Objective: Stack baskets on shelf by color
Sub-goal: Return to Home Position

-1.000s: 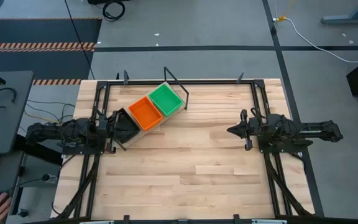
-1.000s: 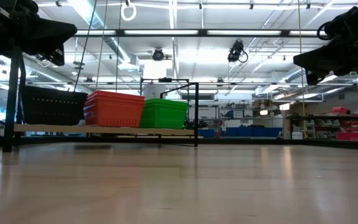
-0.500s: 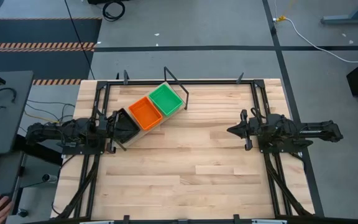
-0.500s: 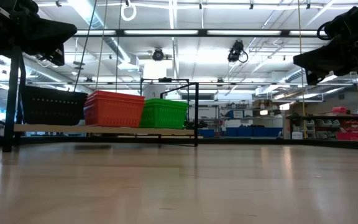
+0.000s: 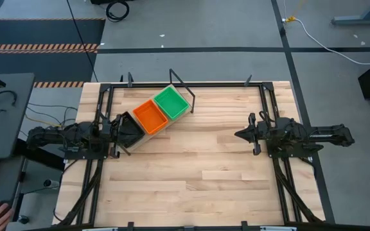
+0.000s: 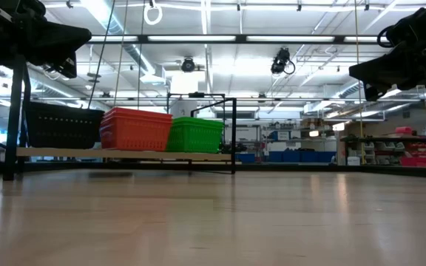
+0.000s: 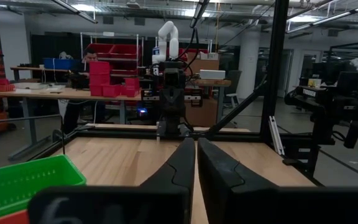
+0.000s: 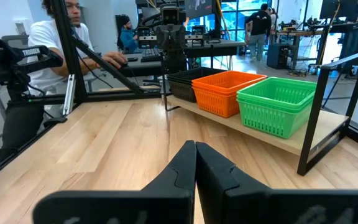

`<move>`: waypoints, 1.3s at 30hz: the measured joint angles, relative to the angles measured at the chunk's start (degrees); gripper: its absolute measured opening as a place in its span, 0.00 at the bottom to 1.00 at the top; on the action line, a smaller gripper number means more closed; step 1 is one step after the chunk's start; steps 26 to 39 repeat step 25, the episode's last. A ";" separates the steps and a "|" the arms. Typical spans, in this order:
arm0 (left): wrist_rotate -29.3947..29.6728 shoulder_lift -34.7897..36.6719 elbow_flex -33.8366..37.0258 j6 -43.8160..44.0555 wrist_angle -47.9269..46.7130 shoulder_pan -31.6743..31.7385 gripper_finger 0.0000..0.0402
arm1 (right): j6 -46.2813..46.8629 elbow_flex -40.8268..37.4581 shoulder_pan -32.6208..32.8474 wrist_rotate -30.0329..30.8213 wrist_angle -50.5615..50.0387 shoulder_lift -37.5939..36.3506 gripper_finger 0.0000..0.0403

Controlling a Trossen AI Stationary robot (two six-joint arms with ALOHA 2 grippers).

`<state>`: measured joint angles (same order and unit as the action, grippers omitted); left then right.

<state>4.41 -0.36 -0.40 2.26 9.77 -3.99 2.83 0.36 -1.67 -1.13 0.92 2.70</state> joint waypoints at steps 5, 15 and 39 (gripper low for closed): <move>0.01 0.00 0.00 0.02 0.01 0.00 0.07 | 0.00 0.00 0.00 0.00 0.01 0.02 0.03; 0.01 0.00 0.00 0.02 0.01 0.00 0.08 | 0.00 -0.01 -0.01 0.00 0.00 0.00 0.03; 0.00 0.00 0.00 0.00 -0.01 0.02 0.07 | 0.00 -0.01 0.00 0.00 -0.01 0.01 0.03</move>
